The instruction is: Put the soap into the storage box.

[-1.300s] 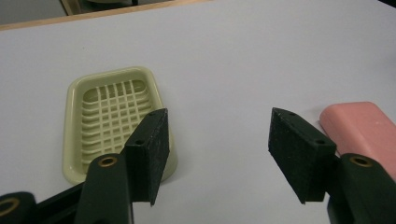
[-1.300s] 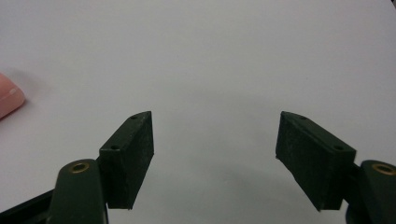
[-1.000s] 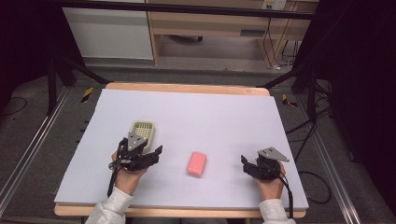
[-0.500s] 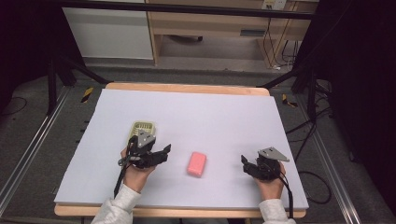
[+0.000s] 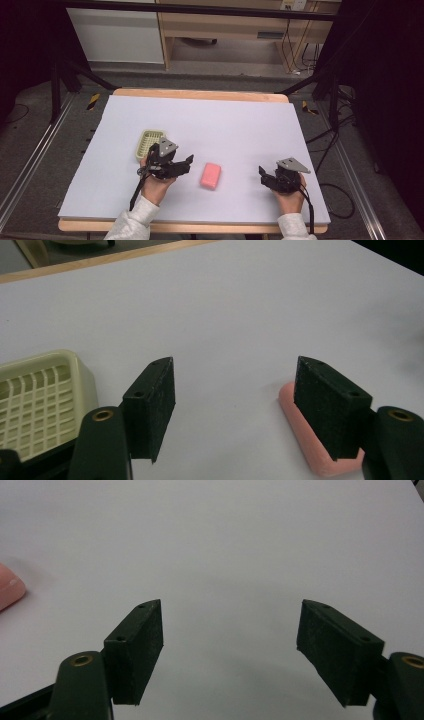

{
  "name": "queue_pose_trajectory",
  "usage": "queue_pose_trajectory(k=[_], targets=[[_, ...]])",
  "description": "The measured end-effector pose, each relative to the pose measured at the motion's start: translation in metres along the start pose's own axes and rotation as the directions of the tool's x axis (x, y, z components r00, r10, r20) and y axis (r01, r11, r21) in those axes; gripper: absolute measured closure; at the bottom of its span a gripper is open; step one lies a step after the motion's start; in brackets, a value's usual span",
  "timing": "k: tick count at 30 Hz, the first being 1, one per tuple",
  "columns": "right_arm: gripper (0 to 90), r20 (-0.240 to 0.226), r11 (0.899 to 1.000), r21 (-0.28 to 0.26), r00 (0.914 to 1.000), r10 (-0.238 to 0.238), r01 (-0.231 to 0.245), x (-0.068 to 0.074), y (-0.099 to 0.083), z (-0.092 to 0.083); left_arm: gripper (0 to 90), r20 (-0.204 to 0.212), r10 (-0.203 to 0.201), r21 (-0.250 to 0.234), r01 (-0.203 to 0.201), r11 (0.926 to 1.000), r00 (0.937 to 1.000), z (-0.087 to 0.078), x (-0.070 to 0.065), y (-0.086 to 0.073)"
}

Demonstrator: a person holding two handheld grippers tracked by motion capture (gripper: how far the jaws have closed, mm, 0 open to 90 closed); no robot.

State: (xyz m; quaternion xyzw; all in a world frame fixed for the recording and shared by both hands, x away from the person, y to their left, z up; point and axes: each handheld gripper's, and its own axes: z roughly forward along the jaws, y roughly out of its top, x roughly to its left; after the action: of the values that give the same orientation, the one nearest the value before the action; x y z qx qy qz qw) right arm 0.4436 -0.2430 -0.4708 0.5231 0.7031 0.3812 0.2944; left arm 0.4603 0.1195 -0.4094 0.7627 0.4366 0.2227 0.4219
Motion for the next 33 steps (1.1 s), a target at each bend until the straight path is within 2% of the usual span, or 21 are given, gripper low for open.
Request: queue_pose_trajectory(k=[15, 25, 33], targets=[[26.7, 0.007, 1.0, -0.002, 1.0, -0.002, 0.002, 0.0, 0.001, -0.001, 30.8, 0.041, 0.021, 0.038, -0.022, 0.999, 0.999, 0.012, -0.019, 0.003], [26.7, 0.009, 1.0, -0.007, 0.9999, 0.007, -0.007, -0.002, 0.001, -0.003, 29.8, 0.069, 0.041, 0.073, -0.046, 0.9962, 0.9968, 0.021, -0.035, -0.001], [26.7, 0.011, 1.0, -0.008, 0.9999, 0.007, -0.007, -0.003, 0.001, -0.004, 28.9, 0.076, 0.053, 0.092, -0.06, 0.994, 0.9957, 0.028, -0.047, -0.005]])
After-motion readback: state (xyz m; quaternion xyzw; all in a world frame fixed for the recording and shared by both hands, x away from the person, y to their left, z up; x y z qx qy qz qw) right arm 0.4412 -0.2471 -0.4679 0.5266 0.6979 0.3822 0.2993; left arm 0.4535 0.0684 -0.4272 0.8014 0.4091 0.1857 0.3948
